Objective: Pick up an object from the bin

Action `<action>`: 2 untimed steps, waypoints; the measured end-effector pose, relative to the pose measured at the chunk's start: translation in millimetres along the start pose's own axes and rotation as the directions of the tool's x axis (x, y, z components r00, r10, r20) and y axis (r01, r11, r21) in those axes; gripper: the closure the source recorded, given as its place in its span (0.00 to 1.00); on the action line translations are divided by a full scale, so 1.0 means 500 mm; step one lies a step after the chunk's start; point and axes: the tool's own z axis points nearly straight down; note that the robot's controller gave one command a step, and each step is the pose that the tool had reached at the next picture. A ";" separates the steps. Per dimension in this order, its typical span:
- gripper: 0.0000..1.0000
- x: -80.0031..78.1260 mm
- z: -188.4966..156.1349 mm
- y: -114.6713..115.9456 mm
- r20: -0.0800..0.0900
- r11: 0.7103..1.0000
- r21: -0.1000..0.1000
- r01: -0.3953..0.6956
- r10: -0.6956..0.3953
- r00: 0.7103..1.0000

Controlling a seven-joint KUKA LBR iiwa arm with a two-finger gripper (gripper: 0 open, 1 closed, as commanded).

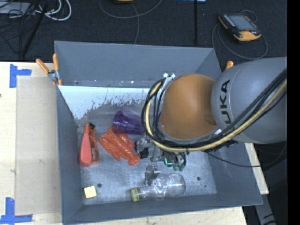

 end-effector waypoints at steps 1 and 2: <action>0.00 -0.004 -0.007 -0.001 0.007 1.000 -0.001 -0.004 0.004 1.000; 0.00 0.041 -0.044 -0.029 0.004 1.000 0.000 -0.025 0.025 1.000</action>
Offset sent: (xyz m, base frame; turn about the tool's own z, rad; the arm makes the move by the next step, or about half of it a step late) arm -0.0293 -0.0223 0.0323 0.0353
